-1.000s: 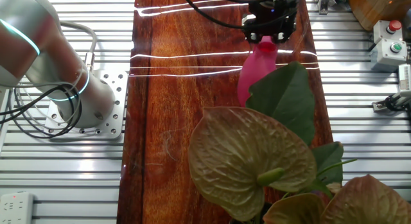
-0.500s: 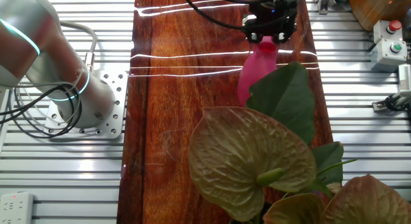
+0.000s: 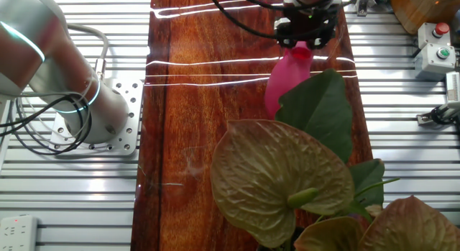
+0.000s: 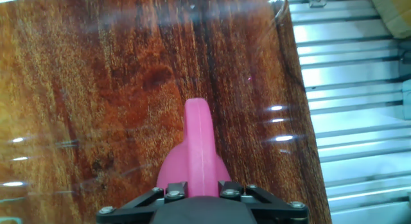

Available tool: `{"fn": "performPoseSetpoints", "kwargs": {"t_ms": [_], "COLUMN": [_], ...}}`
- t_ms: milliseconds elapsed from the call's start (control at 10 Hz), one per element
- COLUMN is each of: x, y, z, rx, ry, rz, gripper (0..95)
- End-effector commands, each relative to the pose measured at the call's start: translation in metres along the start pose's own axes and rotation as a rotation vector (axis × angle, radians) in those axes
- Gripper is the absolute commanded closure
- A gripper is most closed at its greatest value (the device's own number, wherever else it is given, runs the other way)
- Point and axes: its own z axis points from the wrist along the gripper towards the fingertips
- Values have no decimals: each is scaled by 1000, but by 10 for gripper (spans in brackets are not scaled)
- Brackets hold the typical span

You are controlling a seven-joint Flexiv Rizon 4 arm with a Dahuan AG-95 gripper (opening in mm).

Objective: Water the plant

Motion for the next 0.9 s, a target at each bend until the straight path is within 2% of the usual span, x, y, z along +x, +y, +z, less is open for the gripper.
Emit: {"fn": "performPoseSetpoints", "kwargs": {"t_ms": [100, 300, 400, 600, 700, 900], "x": [-1, 0, 0, 1, 1, 3], "y": [-2, -1, -1, -2, -2, -2], "z": [-5, -5, -5, -5, -6, -6], "rx": [2, -1, 17, 7, 6, 9], "ry": [-18, -76, -78, -112, -111, -133], "rz": [-8, 8, 5, 7, 4, -4], "gripper": [950, 950, 950, 950, 950, 950]}}
